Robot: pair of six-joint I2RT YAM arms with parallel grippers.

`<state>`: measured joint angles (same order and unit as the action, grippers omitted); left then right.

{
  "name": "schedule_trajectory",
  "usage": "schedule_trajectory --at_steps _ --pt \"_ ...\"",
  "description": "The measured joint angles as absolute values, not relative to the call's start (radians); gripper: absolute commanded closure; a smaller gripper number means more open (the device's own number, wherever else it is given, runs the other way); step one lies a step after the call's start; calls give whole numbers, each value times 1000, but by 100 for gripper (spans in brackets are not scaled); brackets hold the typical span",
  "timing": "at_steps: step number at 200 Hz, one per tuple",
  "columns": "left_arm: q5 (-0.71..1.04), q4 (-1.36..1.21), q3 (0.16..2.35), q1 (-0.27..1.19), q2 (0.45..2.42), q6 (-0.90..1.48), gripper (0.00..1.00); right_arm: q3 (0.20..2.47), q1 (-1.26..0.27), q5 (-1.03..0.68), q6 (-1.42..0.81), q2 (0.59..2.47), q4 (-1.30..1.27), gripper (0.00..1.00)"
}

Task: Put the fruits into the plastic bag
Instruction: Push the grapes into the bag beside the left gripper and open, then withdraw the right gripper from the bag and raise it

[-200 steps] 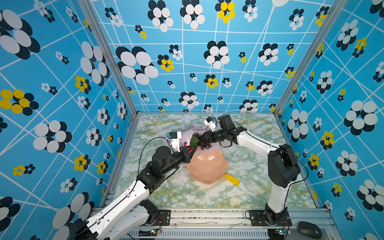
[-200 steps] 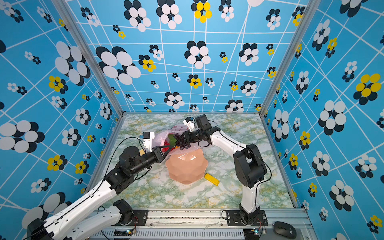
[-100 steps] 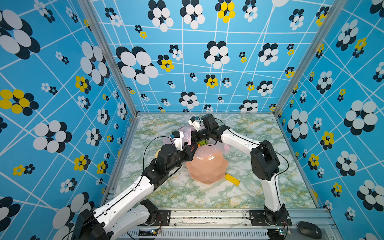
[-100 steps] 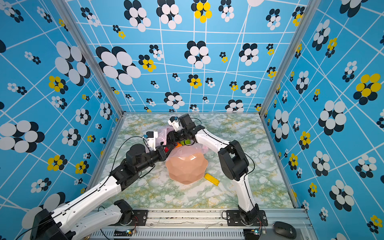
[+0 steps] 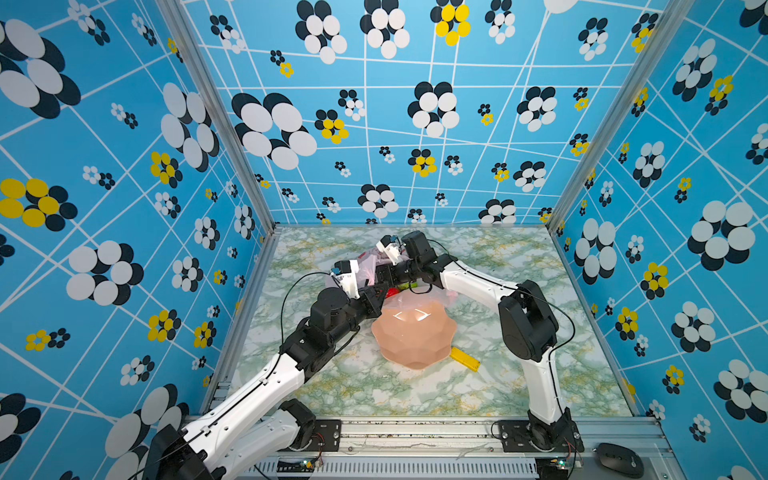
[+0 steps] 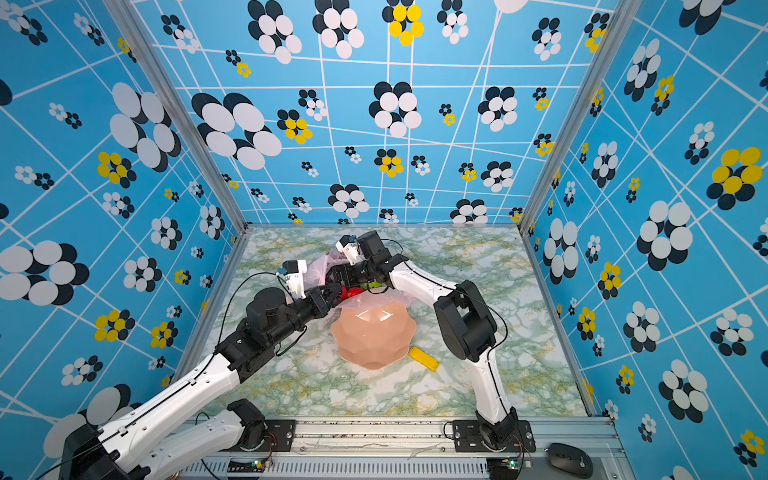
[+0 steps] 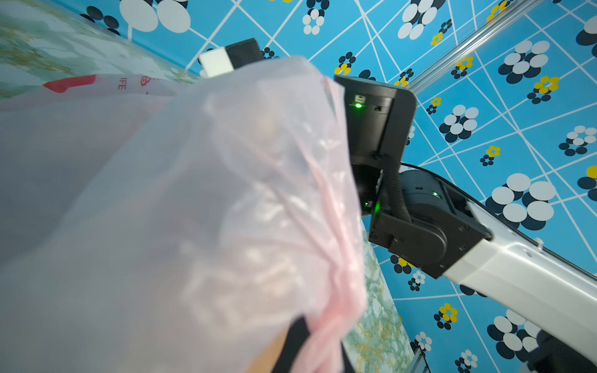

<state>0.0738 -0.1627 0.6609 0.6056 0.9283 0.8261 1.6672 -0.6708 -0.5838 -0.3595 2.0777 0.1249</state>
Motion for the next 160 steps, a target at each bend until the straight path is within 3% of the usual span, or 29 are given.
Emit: schedule_trajectory --at_steps 105,136,160 --pt "37 -82 660 590 899 863 100 1292 -655 -527 -436 1505 -115 1" --pt "38 -78 660 590 899 871 100 1126 -503 -558 -577 1372 -206 1" --pt "40 -75 660 589 893 872 100 1074 -426 -544 -571 1296 -126 1"
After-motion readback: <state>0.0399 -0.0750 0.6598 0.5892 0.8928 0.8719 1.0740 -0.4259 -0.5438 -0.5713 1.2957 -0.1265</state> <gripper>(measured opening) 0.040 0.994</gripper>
